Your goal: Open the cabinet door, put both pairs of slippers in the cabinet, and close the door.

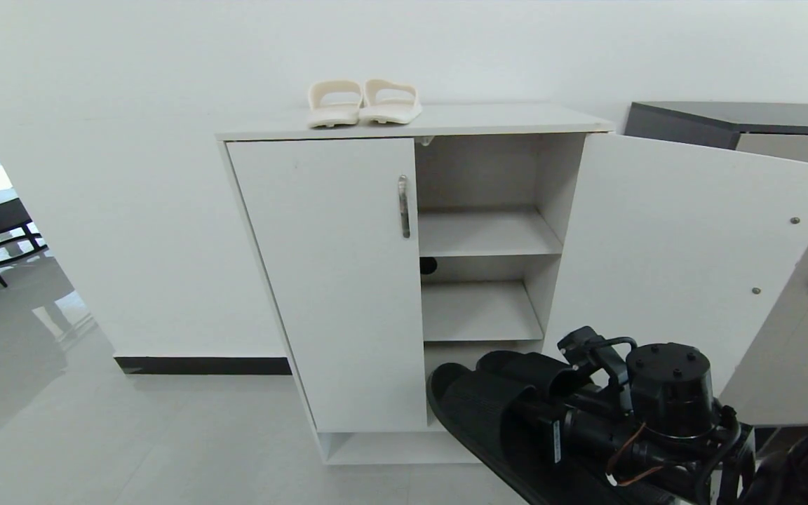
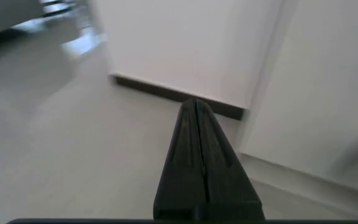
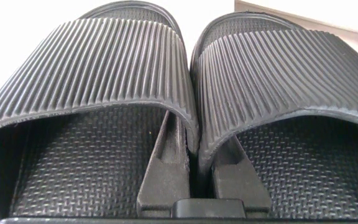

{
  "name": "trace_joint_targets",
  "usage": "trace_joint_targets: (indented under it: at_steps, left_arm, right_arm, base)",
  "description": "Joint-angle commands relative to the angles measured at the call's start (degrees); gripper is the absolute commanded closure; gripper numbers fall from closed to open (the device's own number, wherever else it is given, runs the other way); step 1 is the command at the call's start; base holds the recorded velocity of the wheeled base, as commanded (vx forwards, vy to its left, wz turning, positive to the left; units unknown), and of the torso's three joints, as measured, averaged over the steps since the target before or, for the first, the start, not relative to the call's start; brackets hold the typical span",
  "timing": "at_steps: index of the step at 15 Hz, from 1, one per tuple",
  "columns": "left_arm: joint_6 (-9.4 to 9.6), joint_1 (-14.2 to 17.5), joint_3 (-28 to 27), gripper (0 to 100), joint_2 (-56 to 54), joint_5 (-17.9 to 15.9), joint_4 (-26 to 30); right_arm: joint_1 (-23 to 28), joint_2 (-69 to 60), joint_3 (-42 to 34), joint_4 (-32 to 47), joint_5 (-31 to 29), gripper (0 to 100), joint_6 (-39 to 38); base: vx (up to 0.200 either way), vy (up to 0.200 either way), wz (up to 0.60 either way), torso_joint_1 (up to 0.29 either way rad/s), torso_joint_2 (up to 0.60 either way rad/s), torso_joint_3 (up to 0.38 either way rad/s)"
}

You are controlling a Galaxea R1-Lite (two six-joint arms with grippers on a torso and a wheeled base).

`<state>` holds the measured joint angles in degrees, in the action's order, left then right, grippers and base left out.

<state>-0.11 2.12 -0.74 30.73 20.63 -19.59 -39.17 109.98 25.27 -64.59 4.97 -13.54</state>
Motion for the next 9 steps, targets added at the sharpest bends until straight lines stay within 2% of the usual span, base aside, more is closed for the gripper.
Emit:
trace_joint_targets:
  at_steps: [1, 2, 3, 4, 5, 6, 7, 9]
  left_arm:
    - [1.69, -1.9, 0.4, 100, -23.2, -14.1, 18.7]
    - [1.6, -2.5, 0.3, 100, -26.9, -16.3, 18.3]
    - [2.39, -2.3, 0.4, 100, -30.2, -17.2, 18.5]
    - [4.77, -2.1, 0.7, 100, -30.7, -19.3, 19.7]
    - [4.42, -2.2, 0.7, 100, -30.7, -19.7, 19.8]
    - [3.19, -2.2, 0.7, 100, -30.6, -22.6, 19.8]
    - [2.92, -2.2, 0.7, 100, -30.6, -25.1, 19.9]
    - [2.75, -2.2, 0.7, 100, -30.5, -25.5, 19.9]
  right_arm:
    - [-0.1, 0.1, 0.0, 0.0, 0.0, 100, 0.0]
    - [-0.1, 0.1, -0.1, 0.0, 0.0, 100, 0.0]
    - [-0.1, 0.3, -0.1, 0.0, 0.1, 100, 0.0]
    - [-0.1, 0.6, -0.1, 0.0, 0.1, 100, 0.0]
    - [-0.2, 0.6, -0.2, 0.0, 0.2, 100, 0.0]
    - [-0.2, 0.7, -0.2, 0.0, 0.2, 100, 0.3]
    - [-0.2, 0.7, -0.2, 0.0, 0.2, 100, 0.3]
    - [-0.4, 0.8, -0.3, 0.0, 0.2, 100, 0.4]
  base:
    - [0.0, 0.0, 0.0, 0.0, 0.0, 0.0]
    - [0.0, 0.0, 0.0, 0.0, 0.0, 0.0]
    - [0.0, 0.0, 0.0, 0.0, 0.0, 0.0]
    - [0.0, 0.0, 0.0, 0.0, 0.0, 0.0]
    - [0.0, 0.0, 0.0, 0.0, 0.0, 0.0]
    - [0.0, 0.0, 0.0, 0.0, 0.0, 0.0]
    - [0.0, 0.0, 0.0, 0.0, 0.0, 0.0]
    - [0.0, 0.0, 0.0, 0.0, 0.0, 0.0]
